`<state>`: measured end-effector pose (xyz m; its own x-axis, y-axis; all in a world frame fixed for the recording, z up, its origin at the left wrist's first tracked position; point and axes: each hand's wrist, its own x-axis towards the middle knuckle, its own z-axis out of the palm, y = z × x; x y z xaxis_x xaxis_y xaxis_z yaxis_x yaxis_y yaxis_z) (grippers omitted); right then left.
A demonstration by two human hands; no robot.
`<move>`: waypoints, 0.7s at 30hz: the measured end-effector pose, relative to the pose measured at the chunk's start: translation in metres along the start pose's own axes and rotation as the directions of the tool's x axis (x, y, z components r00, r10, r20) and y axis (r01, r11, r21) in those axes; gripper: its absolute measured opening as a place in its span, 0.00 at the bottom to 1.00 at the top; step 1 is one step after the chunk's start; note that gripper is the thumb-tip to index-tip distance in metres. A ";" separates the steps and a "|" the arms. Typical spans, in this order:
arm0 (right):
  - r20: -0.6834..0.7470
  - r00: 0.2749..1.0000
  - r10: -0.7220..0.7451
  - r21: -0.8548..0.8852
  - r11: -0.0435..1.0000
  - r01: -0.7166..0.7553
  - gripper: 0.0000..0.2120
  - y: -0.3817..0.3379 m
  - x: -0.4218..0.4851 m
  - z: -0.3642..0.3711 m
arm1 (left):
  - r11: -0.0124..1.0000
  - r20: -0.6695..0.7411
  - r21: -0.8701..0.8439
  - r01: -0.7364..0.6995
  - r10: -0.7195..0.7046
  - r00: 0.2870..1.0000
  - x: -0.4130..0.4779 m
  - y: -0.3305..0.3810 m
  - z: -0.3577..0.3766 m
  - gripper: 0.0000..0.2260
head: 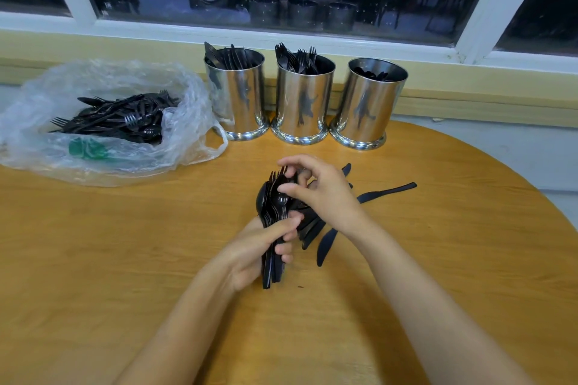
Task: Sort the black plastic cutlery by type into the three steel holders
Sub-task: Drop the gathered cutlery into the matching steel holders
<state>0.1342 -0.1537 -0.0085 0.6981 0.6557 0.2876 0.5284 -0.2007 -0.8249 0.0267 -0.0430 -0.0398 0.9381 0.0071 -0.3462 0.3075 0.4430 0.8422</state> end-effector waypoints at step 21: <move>-0.104 0.954 0.282 -0.672 0.688 -0.276 0.15 0.124 -0.057 -0.113 | 0.985 -0.228 -0.140 -0.097 0.063 0.972 0.029 0.014 -0.026 0.06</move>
<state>0.2142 -0.2981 -0.0725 0.8649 0.4933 0.0927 0.4950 -0.8079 -0.3199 0.0546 -0.0136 -0.0488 0.8945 0.2393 -0.3776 0.1897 0.5617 0.8053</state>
